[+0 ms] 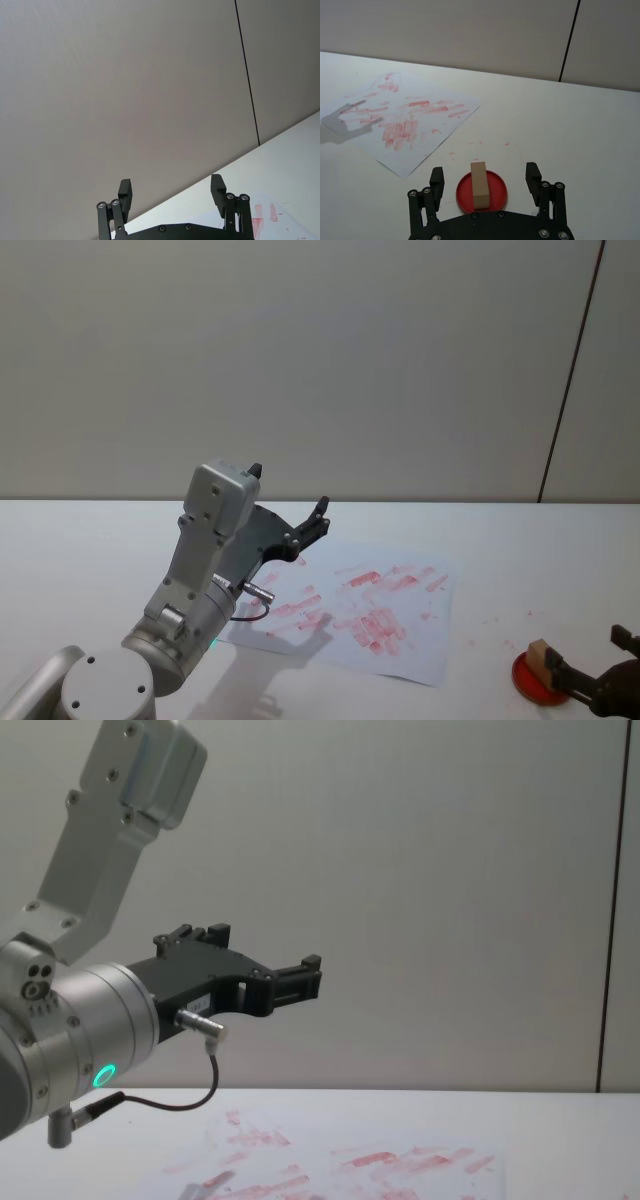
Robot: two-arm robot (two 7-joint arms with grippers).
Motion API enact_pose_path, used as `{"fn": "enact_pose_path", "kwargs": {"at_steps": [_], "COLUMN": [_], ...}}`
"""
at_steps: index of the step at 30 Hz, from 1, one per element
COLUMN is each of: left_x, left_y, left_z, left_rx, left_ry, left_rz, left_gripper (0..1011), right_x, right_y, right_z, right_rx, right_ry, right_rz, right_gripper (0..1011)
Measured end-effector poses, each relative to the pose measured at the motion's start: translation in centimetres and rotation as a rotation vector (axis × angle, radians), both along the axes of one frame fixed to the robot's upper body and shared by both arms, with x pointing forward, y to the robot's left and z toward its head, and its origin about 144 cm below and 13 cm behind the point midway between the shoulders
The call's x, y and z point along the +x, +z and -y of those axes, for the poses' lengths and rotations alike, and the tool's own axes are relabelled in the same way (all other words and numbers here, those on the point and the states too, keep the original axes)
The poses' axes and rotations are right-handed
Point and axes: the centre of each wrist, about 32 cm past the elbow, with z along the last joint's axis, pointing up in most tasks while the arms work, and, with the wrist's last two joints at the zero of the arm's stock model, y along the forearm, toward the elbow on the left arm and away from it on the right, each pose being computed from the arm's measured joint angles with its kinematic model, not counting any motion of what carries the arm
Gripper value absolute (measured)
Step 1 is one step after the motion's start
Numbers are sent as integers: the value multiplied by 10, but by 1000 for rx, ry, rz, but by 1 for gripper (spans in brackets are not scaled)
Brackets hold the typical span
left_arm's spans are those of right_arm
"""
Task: Use the one hand to pick up the stamp and affix it onto the A4 paper.
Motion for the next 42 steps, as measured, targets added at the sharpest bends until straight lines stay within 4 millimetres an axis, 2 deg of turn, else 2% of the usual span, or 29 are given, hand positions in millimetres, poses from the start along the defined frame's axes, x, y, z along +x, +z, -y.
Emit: {"fn": "enact_pose_path", "kwargs": {"at_steps": [25,42], "left_x": [0,0], "left_y": [0,0], "left_z": [0,0], "left_rx": [0,0], "left_ry": [0,0], "left_rz": [0,0], "left_gripper": [1002,1002], "right_x": [43,55], "right_y": [-10,-13], "right_z": [-15,-18], "right_rx": [-67,-126], "right_ry": [87,114], "right_rz": [-106,-159], "right_gripper": [1001,1001]}}
